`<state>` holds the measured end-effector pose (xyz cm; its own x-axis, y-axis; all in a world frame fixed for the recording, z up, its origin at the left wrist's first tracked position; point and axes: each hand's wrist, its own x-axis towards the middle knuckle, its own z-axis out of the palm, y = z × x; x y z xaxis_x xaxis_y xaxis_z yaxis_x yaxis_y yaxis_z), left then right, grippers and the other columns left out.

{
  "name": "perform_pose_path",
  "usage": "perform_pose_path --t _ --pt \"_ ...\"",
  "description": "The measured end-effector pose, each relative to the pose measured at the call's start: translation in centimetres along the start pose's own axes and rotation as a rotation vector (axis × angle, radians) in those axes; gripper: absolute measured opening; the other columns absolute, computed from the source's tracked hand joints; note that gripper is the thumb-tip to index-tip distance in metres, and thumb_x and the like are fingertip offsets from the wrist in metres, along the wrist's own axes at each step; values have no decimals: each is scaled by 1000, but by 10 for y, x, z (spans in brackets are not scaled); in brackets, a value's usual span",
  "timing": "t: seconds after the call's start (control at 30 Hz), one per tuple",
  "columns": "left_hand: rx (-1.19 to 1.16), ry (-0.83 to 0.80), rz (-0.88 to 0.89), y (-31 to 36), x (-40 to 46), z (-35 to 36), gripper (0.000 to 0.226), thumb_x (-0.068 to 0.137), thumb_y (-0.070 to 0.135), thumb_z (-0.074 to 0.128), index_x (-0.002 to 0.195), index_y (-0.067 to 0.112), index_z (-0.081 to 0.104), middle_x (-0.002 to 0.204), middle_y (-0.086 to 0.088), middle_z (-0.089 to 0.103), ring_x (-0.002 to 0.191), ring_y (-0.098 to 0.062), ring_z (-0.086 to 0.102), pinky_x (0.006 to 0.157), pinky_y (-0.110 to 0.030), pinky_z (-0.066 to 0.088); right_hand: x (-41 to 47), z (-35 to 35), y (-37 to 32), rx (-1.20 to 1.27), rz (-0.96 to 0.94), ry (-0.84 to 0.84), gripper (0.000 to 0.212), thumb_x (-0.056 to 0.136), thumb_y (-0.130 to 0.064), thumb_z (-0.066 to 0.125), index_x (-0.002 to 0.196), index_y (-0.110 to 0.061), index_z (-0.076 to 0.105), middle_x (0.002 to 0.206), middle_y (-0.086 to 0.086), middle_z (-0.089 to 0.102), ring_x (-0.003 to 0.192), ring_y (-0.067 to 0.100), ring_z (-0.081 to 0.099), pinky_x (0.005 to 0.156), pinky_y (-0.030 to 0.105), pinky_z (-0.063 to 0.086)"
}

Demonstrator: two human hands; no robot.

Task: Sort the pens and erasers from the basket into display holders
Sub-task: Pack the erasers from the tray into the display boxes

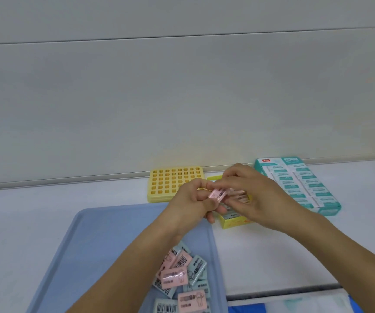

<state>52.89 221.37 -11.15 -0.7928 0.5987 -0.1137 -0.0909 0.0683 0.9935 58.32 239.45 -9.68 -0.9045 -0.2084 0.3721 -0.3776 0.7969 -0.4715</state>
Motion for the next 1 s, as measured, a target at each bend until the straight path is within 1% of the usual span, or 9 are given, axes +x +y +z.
perform_pose_path --t 0.1,0.17,0.2,0.3,0.4,0.73,0.87,0.93,1.0 --pt "16 -22 -17 2 1 2 25 90 -5 60 113 4 56 87 -18 74 62 -23 54 56 -22 47 -2 -3 0 -142 -58 18 28 84 -19 72 110 -28 70 103 -6 58 96 8 52 68 34 50" --pt "61 8 -15 3 1 6 27 88 -5 61 112 7 56 94 -17 73 73 -23 59 57 -21 46 -3 -4 5 -208 -19 32 24 82 -24 73 106 -28 70 100 -8 59 94 9 54 68 34 48" --pt "173 38 14 2 1 7 27 88 -1 63 112 12 56 101 -11 71 81 -18 61 62 -19 47 -3 -6 10 -261 29 33 23 82 -27 73 105 -28 69 100 -9 59 96 12 56 71 33 46" --pt "815 35 188 -7 0 7 32 91 31 66 121 27 56 117 10 58 109 -6 51 91 -22 43 -1 -10 22 -419 210 -86 26 84 -42 68 109 -33 67 107 -9 57 106 16 52 87 35 42" --pt "1067 -19 285 -12 -3 7 34 90 45 62 117 24 63 121 7 58 119 -9 43 100 -32 39 1 -4 23 -416 265 -180 27 85 -43 67 111 -34 68 108 -9 54 106 14 47 85 32 41" --pt "1072 -25 351 -18 2 2 25 86 39 68 104 22 69 120 7 62 117 -8 44 98 -31 40 11 0 17 -562 346 -175 16 88 -33 64 103 -34 69 104 -6 51 102 19 49 75 31 37" --pt "801 -50 251 -7 -2 -12 22 89 27 69 111 24 69 127 12 60 119 0 50 99 -12 36 10 -3 9 -604 321 -225 27 90 -38 59 117 -34 65 111 -3 52 107 20 49 83 34 39" --pt "682 22 224 0 -10 -34 20 92 20 66 111 27 70 124 16 62 116 4 53 96 -5 35 6 -3 3 -534 288 -193 32 91 -36 58 123 -34 61 113 -2 53 110 20 49 87 35 40" --pt "694 91 203 3 -24 -61 19 94 19 63 108 30 70 120 18 64 115 3 55 99 -14 39 1 -2 -8 -307 245 -119 28 90 -31 62 118 -30 66 107 -2 56 104 18 52 87 37 43"
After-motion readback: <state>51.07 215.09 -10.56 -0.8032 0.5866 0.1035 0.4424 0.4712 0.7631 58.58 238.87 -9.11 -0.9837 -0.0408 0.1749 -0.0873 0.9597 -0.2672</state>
